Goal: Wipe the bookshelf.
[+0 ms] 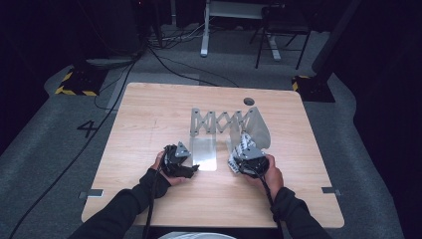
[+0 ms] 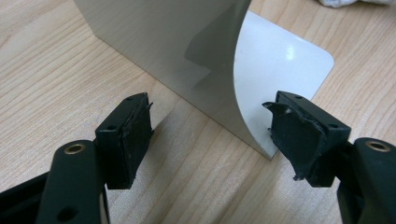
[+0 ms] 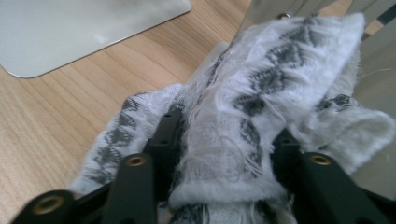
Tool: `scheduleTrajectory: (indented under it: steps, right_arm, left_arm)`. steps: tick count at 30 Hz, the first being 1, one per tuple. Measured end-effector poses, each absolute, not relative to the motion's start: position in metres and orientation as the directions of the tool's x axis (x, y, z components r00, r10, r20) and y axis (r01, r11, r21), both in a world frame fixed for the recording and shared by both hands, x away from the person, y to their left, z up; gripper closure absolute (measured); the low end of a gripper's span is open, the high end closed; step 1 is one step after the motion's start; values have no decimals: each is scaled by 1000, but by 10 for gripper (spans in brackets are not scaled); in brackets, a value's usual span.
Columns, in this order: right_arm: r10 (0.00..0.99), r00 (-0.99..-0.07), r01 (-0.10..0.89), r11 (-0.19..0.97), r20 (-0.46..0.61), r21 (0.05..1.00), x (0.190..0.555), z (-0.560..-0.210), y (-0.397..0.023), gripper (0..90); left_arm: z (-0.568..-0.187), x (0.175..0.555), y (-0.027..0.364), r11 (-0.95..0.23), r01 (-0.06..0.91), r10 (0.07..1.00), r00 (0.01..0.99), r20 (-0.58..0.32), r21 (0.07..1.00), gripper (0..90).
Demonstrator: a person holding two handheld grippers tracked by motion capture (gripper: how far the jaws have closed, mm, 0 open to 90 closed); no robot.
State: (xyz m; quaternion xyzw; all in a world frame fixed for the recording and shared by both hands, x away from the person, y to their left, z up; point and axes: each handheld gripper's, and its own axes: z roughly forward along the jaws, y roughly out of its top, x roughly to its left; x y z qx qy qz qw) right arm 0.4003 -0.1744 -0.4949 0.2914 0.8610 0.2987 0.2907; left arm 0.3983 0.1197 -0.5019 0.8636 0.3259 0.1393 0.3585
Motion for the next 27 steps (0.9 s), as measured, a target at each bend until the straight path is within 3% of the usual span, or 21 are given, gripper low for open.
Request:
scheduleTrajectory:
  steps: [3, 8, 16, 27]
  right_arm:
    - [686, -648, 343, 652, -332, 677, 401, -495, -177, 715]
    - [686, -623, 341, 671, -376, 659, 402, -495, -180, 777]
    - [693, -578, 304, 672, -430, 675, 393, -481, -187, 793]
    - [742, -465, 192, 616, -482, 764, 366, -435, -210, 794]
  left_arm:
    - [-502, 398, 120, -530, 463, 663, 749, 7, 710, 295]
    - [-502, 398, 120, -530, 463, 664, 748, 7, 710, 294]
    - [-502, 398, 120, -530, 463, 663, 748, 7, 710, 294]
    - [-502, 398, 120, -529, 464, 663, 748, 6, 710, 294]
